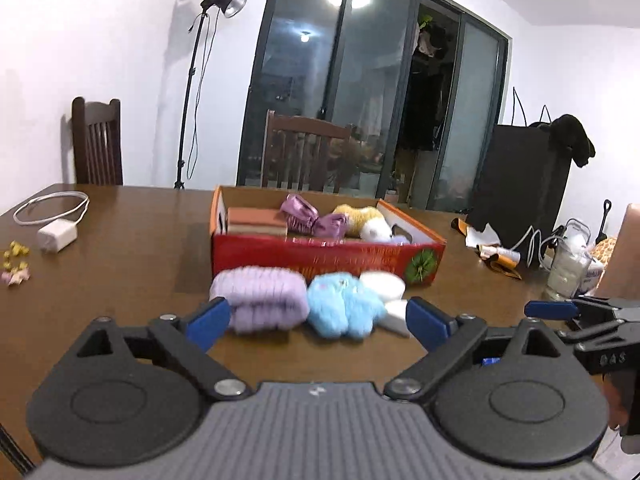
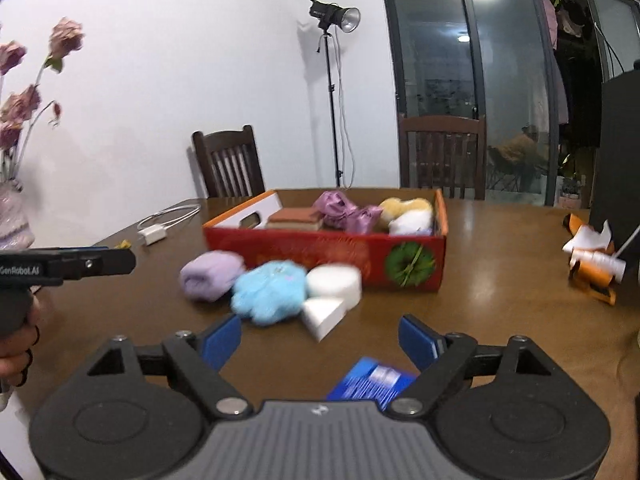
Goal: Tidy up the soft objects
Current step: 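Move both grippers back toward the blue handkerchief packet, then close the right gripper on the blue handkerchief packet while the left gripper grips beside it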
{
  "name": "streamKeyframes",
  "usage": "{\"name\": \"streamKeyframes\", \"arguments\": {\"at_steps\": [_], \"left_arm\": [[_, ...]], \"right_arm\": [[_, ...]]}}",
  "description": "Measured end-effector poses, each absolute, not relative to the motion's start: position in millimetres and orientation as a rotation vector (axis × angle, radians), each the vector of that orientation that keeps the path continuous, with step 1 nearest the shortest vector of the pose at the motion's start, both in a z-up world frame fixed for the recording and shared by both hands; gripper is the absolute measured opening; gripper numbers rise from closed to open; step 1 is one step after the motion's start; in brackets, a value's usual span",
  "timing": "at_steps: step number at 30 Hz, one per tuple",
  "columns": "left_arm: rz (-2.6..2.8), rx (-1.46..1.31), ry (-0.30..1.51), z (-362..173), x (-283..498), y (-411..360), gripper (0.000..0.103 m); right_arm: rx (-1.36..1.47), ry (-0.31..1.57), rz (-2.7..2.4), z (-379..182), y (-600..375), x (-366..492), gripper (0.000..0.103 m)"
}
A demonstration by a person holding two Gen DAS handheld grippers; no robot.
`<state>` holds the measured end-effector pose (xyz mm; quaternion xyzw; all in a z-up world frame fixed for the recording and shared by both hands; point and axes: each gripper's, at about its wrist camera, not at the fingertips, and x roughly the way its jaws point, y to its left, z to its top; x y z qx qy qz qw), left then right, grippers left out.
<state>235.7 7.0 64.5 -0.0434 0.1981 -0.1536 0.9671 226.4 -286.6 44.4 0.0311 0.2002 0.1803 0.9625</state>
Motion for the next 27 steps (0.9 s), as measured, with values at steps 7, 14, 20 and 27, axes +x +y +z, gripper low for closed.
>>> {"name": "streamKeyframes", "arguments": {"at_steps": [7, 14, 20, 27], "left_arm": [[-0.256, -0.084, 0.417, 59, 235, 22, 0.098], [-0.261, -0.055, 0.428, 49, 246, 13, 0.098], [-0.294, -0.118, 0.477, 41, 255, 14, 0.096], [-0.540, -0.247, 0.629, 21, 265, -21, 0.065]], "right_arm": [[0.054, 0.493, 0.326, 26, -293, 226, 0.089], [0.185, 0.639, 0.416, 6, -281, 237, 0.087], [0.176, 0.494, 0.648, 27, -262, 216, 0.083], [0.214, 0.562, 0.434, 14, -282, 252, 0.061]]}}
